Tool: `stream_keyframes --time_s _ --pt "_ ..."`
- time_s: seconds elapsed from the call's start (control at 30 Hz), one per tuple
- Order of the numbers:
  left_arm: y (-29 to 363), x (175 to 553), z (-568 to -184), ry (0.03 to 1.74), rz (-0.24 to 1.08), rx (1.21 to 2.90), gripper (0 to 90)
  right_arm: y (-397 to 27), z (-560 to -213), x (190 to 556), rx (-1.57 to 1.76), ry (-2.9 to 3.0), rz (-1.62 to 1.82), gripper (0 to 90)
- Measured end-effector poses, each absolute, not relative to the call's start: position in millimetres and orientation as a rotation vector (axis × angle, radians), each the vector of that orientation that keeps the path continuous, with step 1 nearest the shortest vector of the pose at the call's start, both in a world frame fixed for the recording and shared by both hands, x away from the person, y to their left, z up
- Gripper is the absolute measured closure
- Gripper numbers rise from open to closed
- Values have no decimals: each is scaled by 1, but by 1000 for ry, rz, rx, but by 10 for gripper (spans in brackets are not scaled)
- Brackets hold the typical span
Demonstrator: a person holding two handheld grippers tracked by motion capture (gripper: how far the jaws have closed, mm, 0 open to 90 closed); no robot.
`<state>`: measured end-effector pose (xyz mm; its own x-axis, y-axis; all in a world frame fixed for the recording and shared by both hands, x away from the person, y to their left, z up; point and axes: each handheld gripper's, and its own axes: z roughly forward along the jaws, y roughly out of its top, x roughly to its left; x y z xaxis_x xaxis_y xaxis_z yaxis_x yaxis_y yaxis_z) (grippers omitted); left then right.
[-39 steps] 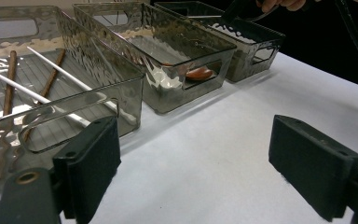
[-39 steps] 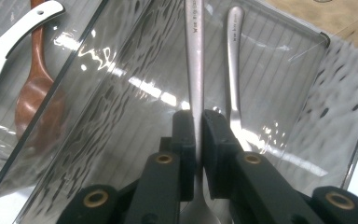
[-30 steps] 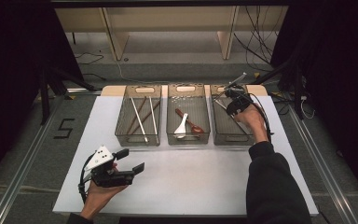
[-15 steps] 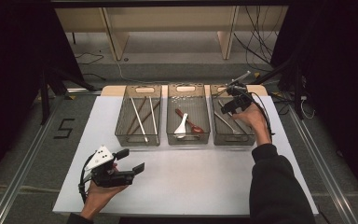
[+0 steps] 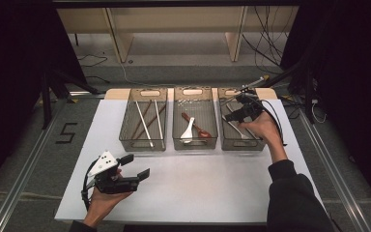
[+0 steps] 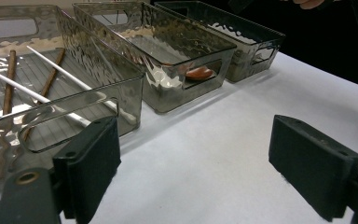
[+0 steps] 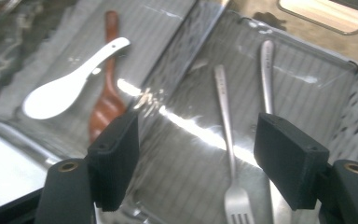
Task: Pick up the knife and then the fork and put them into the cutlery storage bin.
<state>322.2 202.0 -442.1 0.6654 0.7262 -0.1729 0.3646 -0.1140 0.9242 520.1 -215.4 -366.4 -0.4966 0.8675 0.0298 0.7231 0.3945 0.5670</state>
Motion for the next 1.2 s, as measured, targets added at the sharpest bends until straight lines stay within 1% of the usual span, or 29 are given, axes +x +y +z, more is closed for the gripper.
stream_keyframes --time_s 0.27,0.57,0.93,1.2 --pt "202 322 -442 888 389 1723 160 -212 -361 495 1328 2376 862 294" --pt "202 322 -442 887 390 1722 159 -199 -357 467 1242 2379 949 286" --pt "202 322 -442 890 384 1721 159 -190 -363 436 1166 2338 1065 285" --pt "203 323 -443 897 378 1713 159 -193 -368 413 1145 2295 1191 285"
